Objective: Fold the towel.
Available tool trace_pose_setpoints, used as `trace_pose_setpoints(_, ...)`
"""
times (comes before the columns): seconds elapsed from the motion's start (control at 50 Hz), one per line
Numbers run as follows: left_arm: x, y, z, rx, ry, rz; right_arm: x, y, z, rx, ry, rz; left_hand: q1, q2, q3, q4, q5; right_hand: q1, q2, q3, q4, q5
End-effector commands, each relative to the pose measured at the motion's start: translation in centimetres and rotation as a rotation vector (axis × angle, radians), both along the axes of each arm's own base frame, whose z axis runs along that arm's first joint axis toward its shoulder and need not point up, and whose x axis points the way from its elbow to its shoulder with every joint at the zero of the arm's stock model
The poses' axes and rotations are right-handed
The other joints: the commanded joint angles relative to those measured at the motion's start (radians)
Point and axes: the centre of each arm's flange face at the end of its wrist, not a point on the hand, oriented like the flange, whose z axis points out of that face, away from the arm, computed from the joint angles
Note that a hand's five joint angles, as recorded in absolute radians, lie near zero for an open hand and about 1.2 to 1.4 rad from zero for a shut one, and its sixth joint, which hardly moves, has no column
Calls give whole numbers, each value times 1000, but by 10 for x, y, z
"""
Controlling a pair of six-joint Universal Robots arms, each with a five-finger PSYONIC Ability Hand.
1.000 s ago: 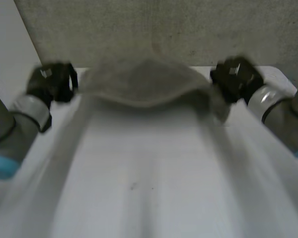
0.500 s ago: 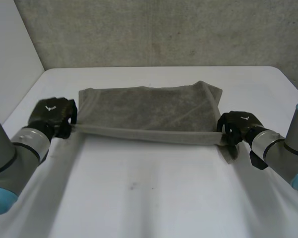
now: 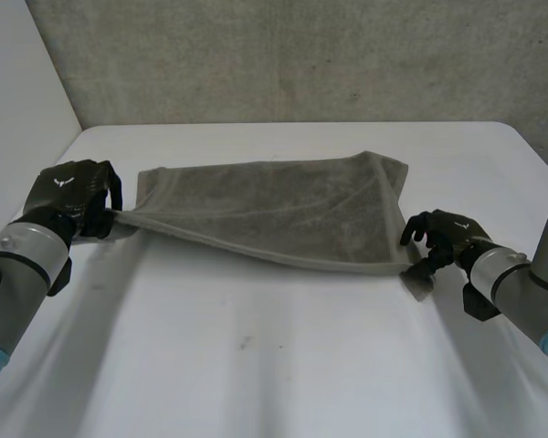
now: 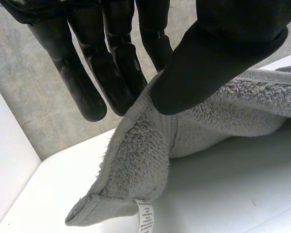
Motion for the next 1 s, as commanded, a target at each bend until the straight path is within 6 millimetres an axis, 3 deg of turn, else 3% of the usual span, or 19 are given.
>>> trace_pose_setpoints(0.02,2,-2,1,-6,0,6,-4,1,-1,37,6,-11,214,177,179,179,197,1,83,85,85,83)
trace_pose_setpoints(0.36,7,-6,0,0,1,23,-4,1,-19,75,16,-5,214,177,179,179,197,66,147,150,149,147)
trace_pose_setpoints(0.4,7,-6,-1,2,0,23,-5,-4,-17,47,11,-11,214,177,179,179,197,462,544,546,546,544)
trace_pose_setpoints(0.42,7,-6,-1,2,0,24,-5,-4,-17,47,11,-11,214,177,179,179,197,465,547,549,549,547)
trace_pose_setpoints(0.44,7,-5,-1,5,0,23,-6,-8,-12,12,9,-19,214,177,179,179,197,676,758,760,760,758)
trace_pose_setpoints(0.48,7,-5,-1,3,0,23,-9,-13,-5,-27,4,-35,214,177,179,179,197,678,760,763,762,760)
trace_pose_setpoints(0.52,7,-5,0,0,-1,23,-14,-20,25,-145,-1,-62,214,177,179,179,197,678,760,763,762,760)
trace_pose_setpoints(0.54,6,-4,0,1,-3,19,-14,-20,25,-145,-1,-62,214,177,179,179,197,678,760,763,762,760)
trace_pose_setpoints(0.56,4,-3,1,-4,-2,13,-15,-20,46,-208,-10,-63,214,177,179,179,197,678,760,763,762,760)
trace_pose_setpoints(0.58,4,-3,1,-4,-2,13,-15,-20,47,-209,-10,-63,214,177,179,179,197,678,760,763,762,760)
trace_pose_setpoints(0.62,3,-2,3,-8,-1,10,-15,-17,86,-317,-33,-50,214,177,179,179,197,678,760,763,762,760)
trace_pose_setpoints(0.64,3,0,7,-11,-1,7,-15,-17,86,-318,-33,-50,214,177,179,179,197,678,760,763,762,760)
trace_pose_setpoints(0.68,2,3,15,-20,1,4,-13,-11,122,-414,-44,-26,214,177,179,179,197,678,760,763,762,760)
trace_pose_setpoints(0.74,3,11,33,-42,4,-1,-12,-8,139,-453,-42,-11,214,177,179,179,197,678,760,763,762,760)
trace_pose_setpoints(0.78,3,14,44,-55,6,-4,-7,7,173,-515,2,58,214,177,179,179,197,678,760,763,762,760)
trace_pose_setpoints(0.8,2,18,56,-70,10,-10,-7,7,174,-515,2,58,214,177,179,179,197,678,760,763,762,760)
trace_pose_setpoints(0.84,1,24,70,-87,12,-18,-7,25,209,-580,102,113,214,177,179,179,197,678,760,763,762,760)
trace_pose_setpoints(0.88,1,36,103,-132,19,-24,-7,32,222,-603,169,129,214,177,179,179,197,678,760,763,762,760)
trace_pose_setpoints(1.0,4,48,143,-168,18,-21,-13,51,260,-632,443,163,214,177,179,179,197,678,760,763,762,760)
